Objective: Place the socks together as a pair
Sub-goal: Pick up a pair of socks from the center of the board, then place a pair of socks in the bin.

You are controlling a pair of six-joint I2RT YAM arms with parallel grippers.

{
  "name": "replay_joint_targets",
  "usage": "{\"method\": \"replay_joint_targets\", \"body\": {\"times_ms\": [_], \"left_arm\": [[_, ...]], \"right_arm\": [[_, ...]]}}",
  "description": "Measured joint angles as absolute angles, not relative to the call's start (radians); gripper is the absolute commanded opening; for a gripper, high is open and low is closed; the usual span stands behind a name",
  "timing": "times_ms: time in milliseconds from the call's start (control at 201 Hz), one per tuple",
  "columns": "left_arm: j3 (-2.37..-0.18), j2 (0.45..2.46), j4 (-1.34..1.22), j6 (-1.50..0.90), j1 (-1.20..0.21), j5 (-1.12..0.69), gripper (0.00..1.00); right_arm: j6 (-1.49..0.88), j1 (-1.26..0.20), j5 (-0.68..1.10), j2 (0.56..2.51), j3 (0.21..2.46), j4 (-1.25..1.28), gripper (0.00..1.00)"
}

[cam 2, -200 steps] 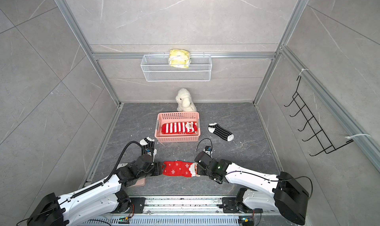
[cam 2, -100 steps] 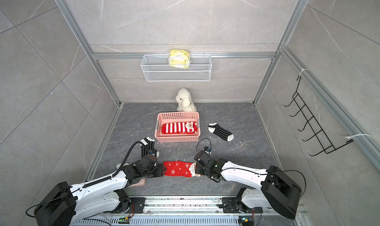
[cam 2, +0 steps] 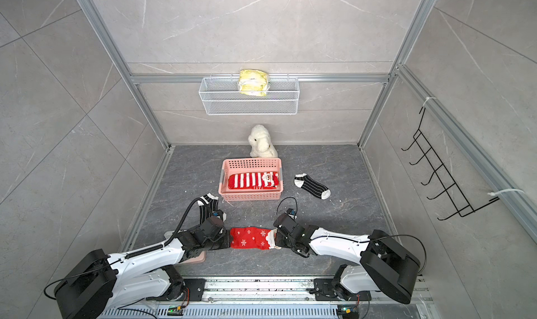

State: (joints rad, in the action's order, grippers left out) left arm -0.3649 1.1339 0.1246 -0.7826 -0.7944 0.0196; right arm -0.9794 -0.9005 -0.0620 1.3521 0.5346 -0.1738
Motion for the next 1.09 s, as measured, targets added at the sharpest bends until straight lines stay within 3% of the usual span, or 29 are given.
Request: {"method": "replay_joint_targets", "body": {"times_ms": [40, 363, 592, 776, 1095], "left_arm": [[-0.373, 1.134, 0.136, -0.782, -0.794, 0.020, 0.00], [-0.527, 1.018, 0.315, -0.745, -0.794, 0.020, 0.00], [-0.757, 0.936, 0.448, -0.623, -0.793, 0.031, 0.00], [-1.010, 1.024, 0.536, -0.482, -0.722, 0.057, 0.00], [-1.267, 1.401, 0.551, -0.356, -0.401, -0.045, 0.00]], "right_arm": [[-0.974, -0.900, -0.059, 1.352, 0.535, -0.175, 0.00], [-0.938, -0.901, -0.075, 1.164, 0.568, -0.290, 0.00], [-0.835, -0.900, -0.172, 1.069, 0.800, -0.449, 0.00], [-0.713, -0.868, -0.236, 1.164, 1.055, -0.493, 0.00], [-0.584, -0.668, -0.155, 1.517, 1.360, -0.454, 0.00]]}}
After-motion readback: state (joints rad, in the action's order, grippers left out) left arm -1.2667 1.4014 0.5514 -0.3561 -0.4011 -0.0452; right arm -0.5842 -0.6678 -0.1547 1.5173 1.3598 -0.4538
